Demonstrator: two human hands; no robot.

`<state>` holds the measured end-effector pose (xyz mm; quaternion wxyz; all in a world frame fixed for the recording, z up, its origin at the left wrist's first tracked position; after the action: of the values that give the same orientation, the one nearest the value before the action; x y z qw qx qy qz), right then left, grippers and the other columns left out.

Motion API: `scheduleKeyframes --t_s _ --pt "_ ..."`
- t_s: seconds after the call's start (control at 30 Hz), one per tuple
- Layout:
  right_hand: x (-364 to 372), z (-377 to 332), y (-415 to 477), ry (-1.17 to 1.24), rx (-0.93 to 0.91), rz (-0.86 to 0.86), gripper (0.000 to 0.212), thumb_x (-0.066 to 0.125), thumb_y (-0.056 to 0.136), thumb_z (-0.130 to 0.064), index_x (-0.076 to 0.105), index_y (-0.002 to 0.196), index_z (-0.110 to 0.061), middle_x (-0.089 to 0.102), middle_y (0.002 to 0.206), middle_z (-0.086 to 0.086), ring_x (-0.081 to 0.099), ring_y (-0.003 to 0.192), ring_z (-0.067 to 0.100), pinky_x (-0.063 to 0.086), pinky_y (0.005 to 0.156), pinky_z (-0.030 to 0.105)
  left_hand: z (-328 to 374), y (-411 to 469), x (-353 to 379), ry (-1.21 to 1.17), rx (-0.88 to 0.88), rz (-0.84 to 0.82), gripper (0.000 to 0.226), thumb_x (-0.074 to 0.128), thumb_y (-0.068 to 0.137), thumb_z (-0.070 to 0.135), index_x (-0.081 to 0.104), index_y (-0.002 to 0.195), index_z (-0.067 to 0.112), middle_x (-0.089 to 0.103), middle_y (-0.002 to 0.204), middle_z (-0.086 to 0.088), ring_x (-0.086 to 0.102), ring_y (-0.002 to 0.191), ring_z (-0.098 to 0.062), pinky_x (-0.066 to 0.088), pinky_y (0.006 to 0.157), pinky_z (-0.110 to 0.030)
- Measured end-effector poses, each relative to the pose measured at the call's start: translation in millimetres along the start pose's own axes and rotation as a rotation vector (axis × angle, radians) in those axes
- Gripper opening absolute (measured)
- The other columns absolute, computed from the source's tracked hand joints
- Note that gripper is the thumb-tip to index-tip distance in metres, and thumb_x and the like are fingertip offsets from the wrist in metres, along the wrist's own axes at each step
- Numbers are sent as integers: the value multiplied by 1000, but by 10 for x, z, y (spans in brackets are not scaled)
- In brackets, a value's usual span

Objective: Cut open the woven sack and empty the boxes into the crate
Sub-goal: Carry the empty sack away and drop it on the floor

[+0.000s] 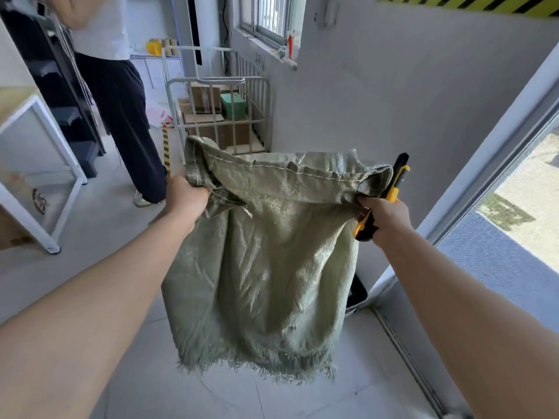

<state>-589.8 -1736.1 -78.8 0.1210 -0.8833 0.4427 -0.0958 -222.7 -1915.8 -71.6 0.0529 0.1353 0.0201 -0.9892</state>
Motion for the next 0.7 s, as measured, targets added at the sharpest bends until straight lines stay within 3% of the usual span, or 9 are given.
scheduleKeyframes --t_s 0.23,0.5,0.7 --pt "234 513 549 5 104 -30 21 64 82 10 54 76 -7 55 71 11 54 61 22 49 57 31 -534 220 351 94 -84 -55 26 63 83 6 56 71 28 67 87 -2 65 95 -30 54 90 -45" --pt "402 1151 1100 -94 244 -47 16 66 81 9 56 78 -3 57 73 14 55 59 24 47 53 32 -1277 542 661 130 -209 -98 19 62 82 15 59 75 33 70 102 -5 66 97 -31 53 92 -50" --pt "458 1545 1440 -130 283 -32 19 69 79 7 61 95 0 61 76 14 58 63 25 51 54 32 -1657 675 926 139 -233 -116 24 58 86 13 57 93 36 68 110 -1 64 104 -28 49 99 -48"
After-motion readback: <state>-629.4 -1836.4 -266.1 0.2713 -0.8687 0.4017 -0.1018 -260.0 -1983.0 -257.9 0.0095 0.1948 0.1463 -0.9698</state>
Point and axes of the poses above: each hand's wrist, its own y-axis towards the middle knuckle, its own x-axis out of the palm, z = x × y, the point moved 9 cm from there along y, towards the middle knuckle
